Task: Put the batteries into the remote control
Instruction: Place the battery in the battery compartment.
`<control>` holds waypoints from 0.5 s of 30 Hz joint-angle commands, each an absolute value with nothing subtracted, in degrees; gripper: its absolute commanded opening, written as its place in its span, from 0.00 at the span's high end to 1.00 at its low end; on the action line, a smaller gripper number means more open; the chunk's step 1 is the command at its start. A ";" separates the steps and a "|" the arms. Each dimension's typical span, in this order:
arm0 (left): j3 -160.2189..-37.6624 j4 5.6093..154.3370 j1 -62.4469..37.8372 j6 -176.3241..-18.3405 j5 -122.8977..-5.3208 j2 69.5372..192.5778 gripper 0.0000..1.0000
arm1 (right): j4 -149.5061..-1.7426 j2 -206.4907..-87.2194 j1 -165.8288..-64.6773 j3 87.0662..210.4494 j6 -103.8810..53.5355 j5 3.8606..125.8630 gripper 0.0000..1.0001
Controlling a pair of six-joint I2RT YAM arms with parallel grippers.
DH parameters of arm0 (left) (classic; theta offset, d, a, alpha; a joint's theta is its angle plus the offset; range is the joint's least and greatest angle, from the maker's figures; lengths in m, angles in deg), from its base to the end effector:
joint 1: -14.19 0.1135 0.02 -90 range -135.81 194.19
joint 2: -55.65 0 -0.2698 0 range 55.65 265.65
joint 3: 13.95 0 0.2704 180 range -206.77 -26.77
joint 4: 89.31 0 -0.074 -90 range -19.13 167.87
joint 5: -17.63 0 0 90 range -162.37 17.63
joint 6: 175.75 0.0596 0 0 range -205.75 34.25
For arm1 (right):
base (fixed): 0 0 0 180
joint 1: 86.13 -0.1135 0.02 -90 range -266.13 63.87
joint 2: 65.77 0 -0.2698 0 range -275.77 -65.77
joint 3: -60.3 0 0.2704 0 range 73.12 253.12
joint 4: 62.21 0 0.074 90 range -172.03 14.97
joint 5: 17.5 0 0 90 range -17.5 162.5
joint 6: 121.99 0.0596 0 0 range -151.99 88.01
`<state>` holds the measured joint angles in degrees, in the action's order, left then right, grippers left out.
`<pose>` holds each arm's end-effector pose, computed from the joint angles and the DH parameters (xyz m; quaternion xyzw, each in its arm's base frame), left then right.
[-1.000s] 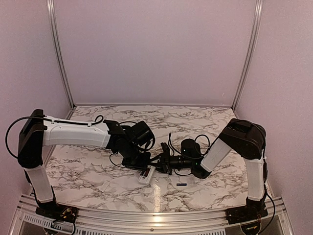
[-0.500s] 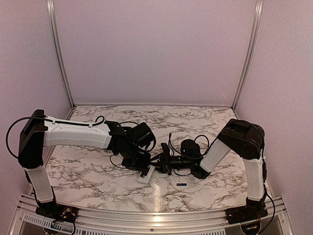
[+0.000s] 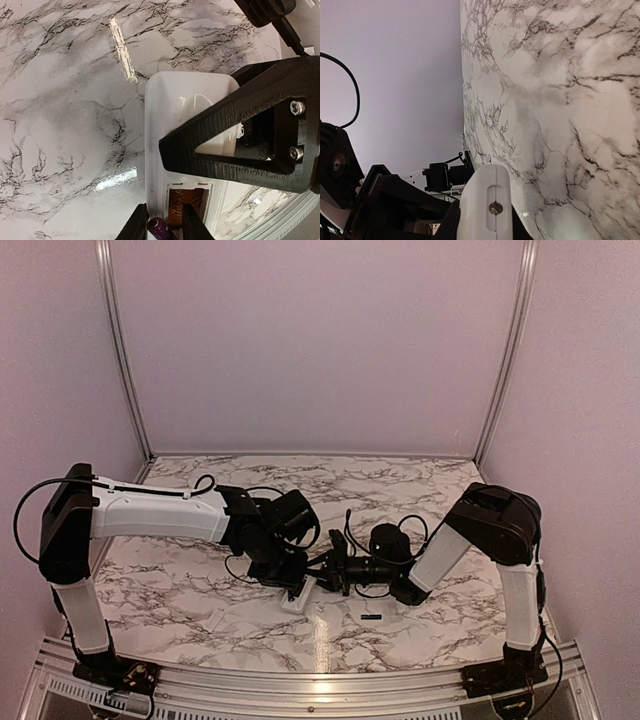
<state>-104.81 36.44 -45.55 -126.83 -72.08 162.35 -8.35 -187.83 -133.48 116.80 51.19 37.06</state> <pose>0.2029 -0.3484 0.1725 0.1601 0.9718 -0.1348 0.1082 0.2423 0.3140 0.0711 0.0444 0.7620 0.6450 0.0373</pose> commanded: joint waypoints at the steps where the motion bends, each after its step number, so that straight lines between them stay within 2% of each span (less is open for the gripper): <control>1: -107.14 34.98 -45.92 -125.97 -73.39 162.62 0.73 | -4.53 -188.21 -133.94 118.08 51.53 36.82 1.00; 6: -107.80 35.06 -46.01 -125.38 -73.34 162.05 0.70 | -4.72 -188.24 -133.94 117.95 51.46 36.91 1.00; 15: -107.57 36.23 -46.23 -124.85 -72.56 161.57 0.69 | -4.36 -188.45 -133.94 118.06 51.68 36.86 1.00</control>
<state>-106.69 36.02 -45.86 -125.76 -72.47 162.35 -8.03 -187.83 -133.50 116.80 51.19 37.04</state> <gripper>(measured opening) 0.305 0.194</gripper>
